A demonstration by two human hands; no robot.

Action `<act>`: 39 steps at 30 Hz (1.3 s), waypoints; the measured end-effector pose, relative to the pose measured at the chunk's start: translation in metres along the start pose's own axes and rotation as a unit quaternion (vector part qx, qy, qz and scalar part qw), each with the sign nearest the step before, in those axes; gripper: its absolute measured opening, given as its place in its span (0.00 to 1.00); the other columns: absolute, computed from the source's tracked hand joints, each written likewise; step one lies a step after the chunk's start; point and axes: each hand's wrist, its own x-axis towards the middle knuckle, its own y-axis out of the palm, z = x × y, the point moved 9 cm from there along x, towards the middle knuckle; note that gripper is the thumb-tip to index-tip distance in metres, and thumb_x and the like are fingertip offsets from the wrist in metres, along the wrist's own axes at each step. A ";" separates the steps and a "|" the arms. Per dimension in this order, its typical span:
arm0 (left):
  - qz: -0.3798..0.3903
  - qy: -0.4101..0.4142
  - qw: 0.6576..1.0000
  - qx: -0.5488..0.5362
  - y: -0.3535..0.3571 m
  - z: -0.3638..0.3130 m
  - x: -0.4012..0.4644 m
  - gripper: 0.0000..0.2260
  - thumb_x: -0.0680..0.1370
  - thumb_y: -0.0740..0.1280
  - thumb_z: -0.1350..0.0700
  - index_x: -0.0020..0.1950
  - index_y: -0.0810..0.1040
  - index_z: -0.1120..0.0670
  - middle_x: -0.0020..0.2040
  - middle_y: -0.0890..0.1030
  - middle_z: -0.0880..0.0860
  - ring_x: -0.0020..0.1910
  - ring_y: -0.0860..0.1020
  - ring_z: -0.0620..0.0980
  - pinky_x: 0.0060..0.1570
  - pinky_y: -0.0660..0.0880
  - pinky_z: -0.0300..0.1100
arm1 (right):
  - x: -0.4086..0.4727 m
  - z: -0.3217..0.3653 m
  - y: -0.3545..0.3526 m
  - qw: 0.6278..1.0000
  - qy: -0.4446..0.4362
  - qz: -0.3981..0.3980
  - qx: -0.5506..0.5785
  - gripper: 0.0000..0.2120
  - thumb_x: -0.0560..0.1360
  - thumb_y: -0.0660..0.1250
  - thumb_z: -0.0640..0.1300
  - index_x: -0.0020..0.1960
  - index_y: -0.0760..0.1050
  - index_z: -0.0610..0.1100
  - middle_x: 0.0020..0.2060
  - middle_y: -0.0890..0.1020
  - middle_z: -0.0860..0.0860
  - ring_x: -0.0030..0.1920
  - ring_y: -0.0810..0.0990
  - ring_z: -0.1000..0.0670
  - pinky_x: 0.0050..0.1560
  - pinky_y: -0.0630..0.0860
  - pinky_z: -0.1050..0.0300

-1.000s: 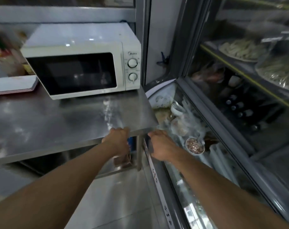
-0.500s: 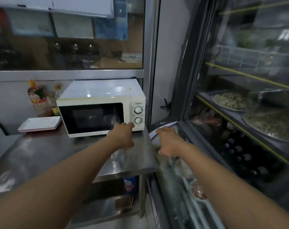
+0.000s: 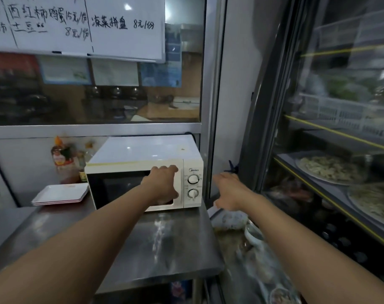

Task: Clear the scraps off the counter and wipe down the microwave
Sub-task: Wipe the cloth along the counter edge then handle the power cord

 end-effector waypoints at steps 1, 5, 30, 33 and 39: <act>0.001 -0.002 1.000 -0.003 -0.002 0.004 0.007 0.33 0.72 0.69 0.53 0.73 0.59 0.52 0.69 0.68 0.55 0.68 0.64 0.59 0.65 0.67 0.55 | 0.008 -0.001 -0.002 1.000 0.003 0.000 0.002 0.34 0.71 0.69 0.45 0.73 0.57 0.41 0.70 0.61 0.43 0.71 0.57 0.42 0.69 0.64 0.48; 0.002 0.005 1.000 -0.009 -0.007 0.019 0.046 0.33 0.73 0.69 0.53 0.74 0.57 0.52 0.71 0.66 0.55 0.70 0.61 0.58 0.66 0.66 0.54 | 0.047 -0.005 -0.010 1.000 0.019 -0.012 0.014 0.37 0.73 0.68 0.46 0.75 0.53 0.43 0.72 0.59 0.44 0.72 0.55 0.42 0.70 0.62 0.48; 0.000 0.098 0.995 -0.035 0.006 0.036 0.309 0.30 0.74 0.69 0.52 0.73 0.61 0.51 0.70 0.69 0.54 0.69 0.66 0.56 0.66 0.68 0.53 | 0.270 -0.084 -0.011 0.987 0.113 -0.078 0.083 0.28 0.74 0.66 0.43 0.71 0.60 0.43 0.66 0.66 0.43 0.66 0.64 0.43 0.65 0.68 0.48; 0.000 0.083 0.996 -0.030 0.011 0.033 0.338 0.30 0.74 0.69 0.52 0.73 0.61 0.51 0.70 0.69 0.53 0.69 0.66 0.56 0.66 0.68 0.53 | 0.305 -0.100 -0.004 0.987 0.093 -0.078 0.106 0.30 0.74 0.67 0.44 0.72 0.58 0.43 0.67 0.67 0.44 0.67 0.65 0.44 0.67 0.67 0.47; -0.007 0.049 0.998 -0.035 0.026 0.025 0.399 0.28 0.74 0.69 0.52 0.72 0.63 0.51 0.70 0.70 0.52 0.70 0.65 0.54 0.66 0.67 0.53 | 0.379 -0.133 0.020 0.984 0.059 -0.069 0.151 0.28 0.75 0.67 0.44 0.71 0.60 0.43 0.65 0.69 0.45 0.64 0.68 0.45 0.63 0.70 0.51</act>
